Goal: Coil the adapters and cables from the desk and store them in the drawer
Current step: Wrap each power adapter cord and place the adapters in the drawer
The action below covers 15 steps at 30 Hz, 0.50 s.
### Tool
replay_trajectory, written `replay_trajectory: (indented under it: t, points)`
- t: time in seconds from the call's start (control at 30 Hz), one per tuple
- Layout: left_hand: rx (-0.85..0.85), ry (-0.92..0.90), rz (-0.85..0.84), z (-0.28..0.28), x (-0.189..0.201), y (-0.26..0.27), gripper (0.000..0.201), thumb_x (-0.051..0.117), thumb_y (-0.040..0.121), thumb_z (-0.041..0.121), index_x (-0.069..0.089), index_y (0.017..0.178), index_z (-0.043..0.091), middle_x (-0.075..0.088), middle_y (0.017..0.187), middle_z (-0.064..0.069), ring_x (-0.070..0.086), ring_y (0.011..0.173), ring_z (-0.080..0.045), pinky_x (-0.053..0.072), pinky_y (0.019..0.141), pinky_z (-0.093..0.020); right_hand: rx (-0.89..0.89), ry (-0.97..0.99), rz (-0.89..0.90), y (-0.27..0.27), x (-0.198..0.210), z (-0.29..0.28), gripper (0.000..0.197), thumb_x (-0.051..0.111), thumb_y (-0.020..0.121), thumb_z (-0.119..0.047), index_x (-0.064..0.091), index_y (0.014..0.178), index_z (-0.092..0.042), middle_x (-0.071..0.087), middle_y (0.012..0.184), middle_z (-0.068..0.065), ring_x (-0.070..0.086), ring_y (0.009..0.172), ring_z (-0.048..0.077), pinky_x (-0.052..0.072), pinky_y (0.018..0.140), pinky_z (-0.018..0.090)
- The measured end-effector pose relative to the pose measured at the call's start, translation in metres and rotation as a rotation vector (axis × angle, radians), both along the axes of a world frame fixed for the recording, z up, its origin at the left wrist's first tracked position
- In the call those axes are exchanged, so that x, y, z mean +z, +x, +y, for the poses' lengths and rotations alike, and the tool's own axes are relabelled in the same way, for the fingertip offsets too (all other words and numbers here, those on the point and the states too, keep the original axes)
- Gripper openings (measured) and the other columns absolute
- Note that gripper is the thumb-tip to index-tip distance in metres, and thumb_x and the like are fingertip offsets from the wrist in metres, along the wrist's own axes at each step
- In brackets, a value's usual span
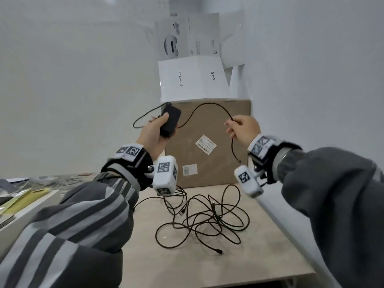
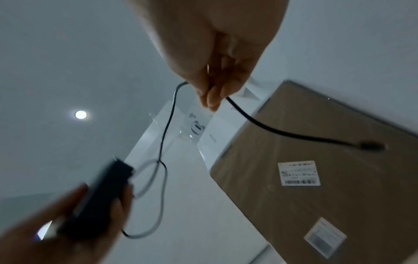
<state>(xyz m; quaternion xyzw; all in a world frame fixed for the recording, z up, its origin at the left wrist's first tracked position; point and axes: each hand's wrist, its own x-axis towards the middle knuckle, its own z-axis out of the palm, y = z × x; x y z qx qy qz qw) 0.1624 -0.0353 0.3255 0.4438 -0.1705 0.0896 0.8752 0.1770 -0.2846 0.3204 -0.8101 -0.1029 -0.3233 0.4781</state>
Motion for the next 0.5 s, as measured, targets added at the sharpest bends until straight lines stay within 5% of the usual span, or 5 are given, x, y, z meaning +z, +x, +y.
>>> replay_trajectory:
  t: [0.2, 0.3, 0.4, 0.5]
  points:
    - [-0.003, 0.070, 0.149, -0.007, -0.038, 0.003, 0.041, 0.056, 0.095, 0.014, 0.046, 0.132, 0.000, 0.063, 0.112, -0.018, 0.063, 0.090, -0.027, 0.056, 0.064, -0.028, -0.006, -0.234, 0.268, -0.018, 0.017, -0.019, 0.018, 0.052, 0.092, -0.008, 0.067, 0.083, -0.007, 0.064, 0.067, 0.005, 0.057, 0.039, -0.001, 0.043, 0.043, 0.013]
    - [-0.038, 0.142, 0.165, -0.017, -0.047, -0.005, 0.027, 0.057, 0.095, 0.015, 0.052, 0.118, 0.003, 0.064, 0.106, -0.017, 0.064, 0.086, -0.027, 0.055, 0.059, -0.026, -0.091, -0.306, 0.498, -0.014, -0.014, -0.034, 0.015, 0.051, 0.091, -0.002, 0.066, 0.091, 0.000, 0.068, 0.082, 0.017, 0.064, 0.055, 0.013, 0.049, 0.046, 0.019]
    - [-0.123, 0.254, 0.168, -0.028, -0.054, -0.011, 0.026, 0.058, 0.094, 0.017, 0.052, 0.117, 0.007, 0.064, 0.104, -0.016, 0.064, 0.086, -0.027, 0.054, 0.059, -0.025, -0.163, -0.562, 0.674, -0.018, -0.043, -0.049, 0.030, 0.052, 0.089, -0.003, 0.059, 0.118, 0.002, 0.065, 0.113, 0.020, 0.065, 0.088, 0.027, 0.056, 0.066, 0.027]
    - [-0.250, 0.437, 0.141, -0.043, -0.061, -0.016, 0.030, 0.061, 0.091, 0.017, 0.056, 0.120, 0.010, 0.065, 0.107, -0.014, 0.066, 0.088, -0.026, 0.055, 0.064, -0.026, -0.168, -0.579, 0.428, -0.021, -0.053, -0.048, 0.041, 0.048, 0.090, -0.003, 0.053, 0.131, -0.010, 0.054, 0.135, 0.009, 0.054, 0.120, 0.025, 0.043, 0.099, 0.029]
